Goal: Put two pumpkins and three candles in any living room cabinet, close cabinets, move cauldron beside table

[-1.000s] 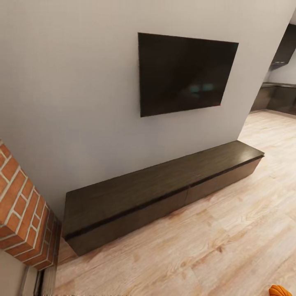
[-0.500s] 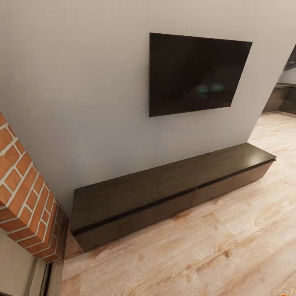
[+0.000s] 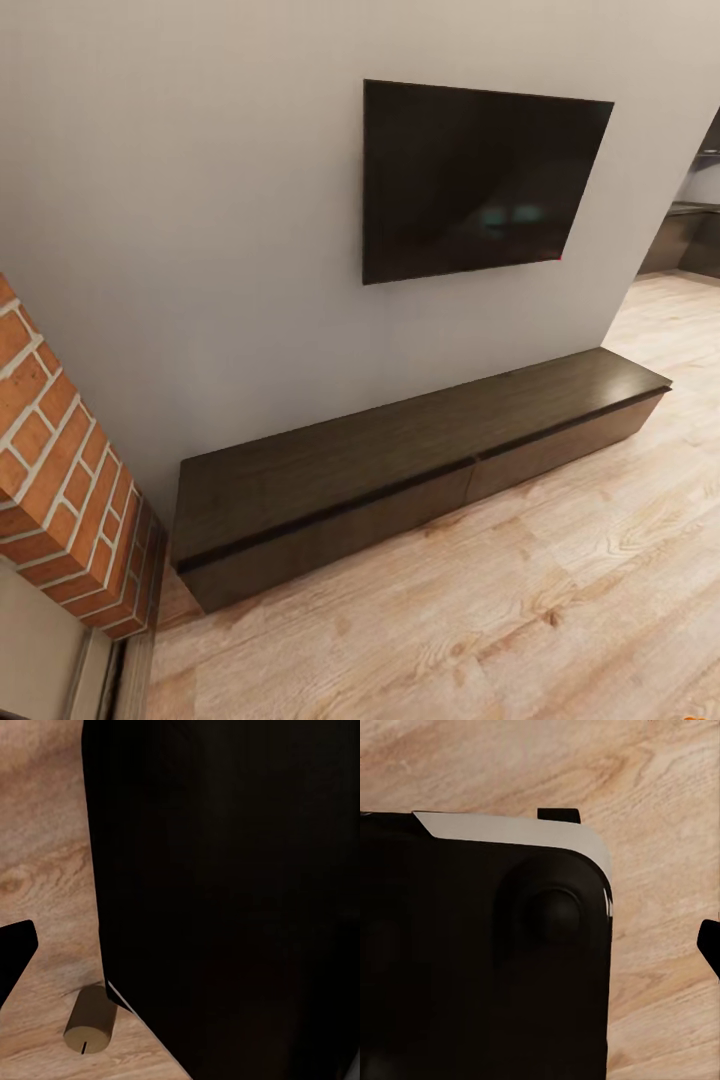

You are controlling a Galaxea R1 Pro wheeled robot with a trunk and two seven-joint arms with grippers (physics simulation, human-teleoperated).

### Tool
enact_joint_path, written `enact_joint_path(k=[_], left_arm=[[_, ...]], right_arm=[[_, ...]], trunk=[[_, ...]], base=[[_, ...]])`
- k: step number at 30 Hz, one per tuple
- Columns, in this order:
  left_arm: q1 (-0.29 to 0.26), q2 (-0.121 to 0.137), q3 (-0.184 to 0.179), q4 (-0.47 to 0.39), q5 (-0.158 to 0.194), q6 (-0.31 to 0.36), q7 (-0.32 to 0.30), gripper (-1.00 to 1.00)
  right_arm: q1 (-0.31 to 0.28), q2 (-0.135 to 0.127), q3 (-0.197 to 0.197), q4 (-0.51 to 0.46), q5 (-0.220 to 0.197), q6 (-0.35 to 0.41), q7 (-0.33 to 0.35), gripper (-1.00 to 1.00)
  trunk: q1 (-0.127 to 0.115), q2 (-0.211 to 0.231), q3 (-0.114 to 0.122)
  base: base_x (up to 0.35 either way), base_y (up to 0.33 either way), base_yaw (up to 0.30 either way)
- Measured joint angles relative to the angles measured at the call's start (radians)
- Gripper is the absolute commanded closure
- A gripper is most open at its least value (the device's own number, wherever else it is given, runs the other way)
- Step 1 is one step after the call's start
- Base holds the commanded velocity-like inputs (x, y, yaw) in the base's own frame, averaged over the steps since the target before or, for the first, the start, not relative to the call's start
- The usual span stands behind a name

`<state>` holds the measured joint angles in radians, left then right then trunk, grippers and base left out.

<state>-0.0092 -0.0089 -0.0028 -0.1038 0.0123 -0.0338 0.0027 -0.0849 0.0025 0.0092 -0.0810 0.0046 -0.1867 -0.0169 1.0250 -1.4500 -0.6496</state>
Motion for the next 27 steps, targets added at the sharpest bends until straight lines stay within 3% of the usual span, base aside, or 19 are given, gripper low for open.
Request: enact_joint_path(k=[14, 16, 17, 18, 22, 26, 27], left_arm=[[0.0, 0.0, 0.002, -0.042, 0.0, 0.0, 0.001, -1.0], [0.0, 0.001, 0.003, -0.083, 0.001, 0.0, 0.004, -1.0], [-0.005, 0.005, 0.003, -0.173, -0.001, 0.009, 0.006, -1.0], [-0.007, 0.007, 0.003, -0.201, -0.001, 0.012, 0.006, -1.0], [-0.07, 0.015, 0.003, -0.265, -0.001, 0.061, 0.005, -1.0], [-0.135, 0.006, 0.001, -0.276, -0.002, 0.078, 0.004, -1.0], [-0.151, 0.003, -0.001, -0.317, -0.003, 0.085, 0.001, -1.0]], right_arm=[[0.0, -0.004, -0.004, -0.039, -0.003, -0.002, 0.0, -1.0], [0.0, -0.003, -0.002, -0.084, 0.0, 0.002, 0.0, -1.0], [-0.009, -0.004, 0.0, -0.165, 0.002, 0.012, -0.011, -1.0], [-0.017, -0.004, 0.0, -0.187, 0.001, 0.015, -0.019, -1.0], [-0.111, -0.004, 0.001, -0.219, 0.002, 0.14, -0.103, -1.0], [-0.135, -0.004, 0.001, -0.231, 0.022, 0.156, -0.109, -1.0], [-0.137, -0.004, 0.0, -0.252, 0.028, 0.157, -0.107, -1.0]], trunk=[[0.0, 0.0, 0.0], [0.0, 0.0, 0.0], [0.0, 0.0, 0.0], [0.0, 0.0, 0.0], [0.0, 0.0, 0.0], [0.0, 0.0, 0.0], [0.0, 0.0, 0.0]], base=[[0.0, 0.0, 0.0], [0.0, 0.0, 0.0], [0.0, 0.0, 0.0], [0.0, 0.0, 0.0], [0.0, 0.0, 0.0], [0.0, 0.0, 0.0], [0.0, 0.0, 0.0]])
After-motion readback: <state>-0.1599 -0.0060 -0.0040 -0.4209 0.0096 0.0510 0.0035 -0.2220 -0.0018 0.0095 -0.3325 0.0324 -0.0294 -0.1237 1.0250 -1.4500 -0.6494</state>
